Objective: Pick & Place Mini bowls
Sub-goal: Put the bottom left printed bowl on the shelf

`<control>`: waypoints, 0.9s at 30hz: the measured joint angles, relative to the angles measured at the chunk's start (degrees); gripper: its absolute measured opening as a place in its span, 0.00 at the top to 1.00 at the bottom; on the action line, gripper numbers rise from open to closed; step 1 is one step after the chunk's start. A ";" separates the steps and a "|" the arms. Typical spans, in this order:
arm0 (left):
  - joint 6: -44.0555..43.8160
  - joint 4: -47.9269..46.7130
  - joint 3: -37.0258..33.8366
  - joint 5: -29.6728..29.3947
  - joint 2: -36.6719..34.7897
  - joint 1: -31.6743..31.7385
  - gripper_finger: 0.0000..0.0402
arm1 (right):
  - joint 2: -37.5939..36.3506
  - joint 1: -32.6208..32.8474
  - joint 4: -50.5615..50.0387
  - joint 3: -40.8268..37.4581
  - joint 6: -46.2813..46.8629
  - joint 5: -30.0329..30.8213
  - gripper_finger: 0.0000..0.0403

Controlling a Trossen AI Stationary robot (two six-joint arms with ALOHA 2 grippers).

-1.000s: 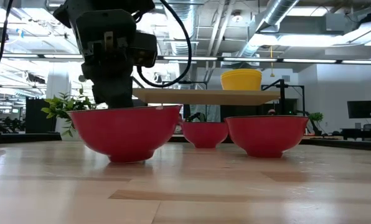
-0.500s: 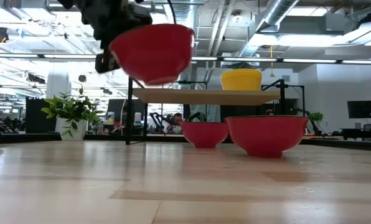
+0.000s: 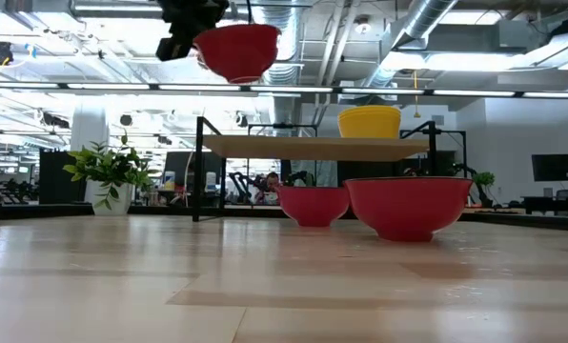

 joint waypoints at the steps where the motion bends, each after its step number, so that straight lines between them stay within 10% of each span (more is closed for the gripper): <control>1: 1.33 -1.69 2.52 -0.12 1.03 1.77 0.98 | 0.00 -1.11 0.00 0.00 -1.28 -0.02 0.72; 11: 11.72 -8.66 19.32 1.85 15.97 17.30 0.98 | 0.00 -12.65 0.83 0.00 -11.42 -1.72 0.72; 27: 15.92 -7.56 21.88 5.86 26.55 25.89 0.98 | 0.00 -21.59 5.37 0.00 -17.73 -7.62 0.72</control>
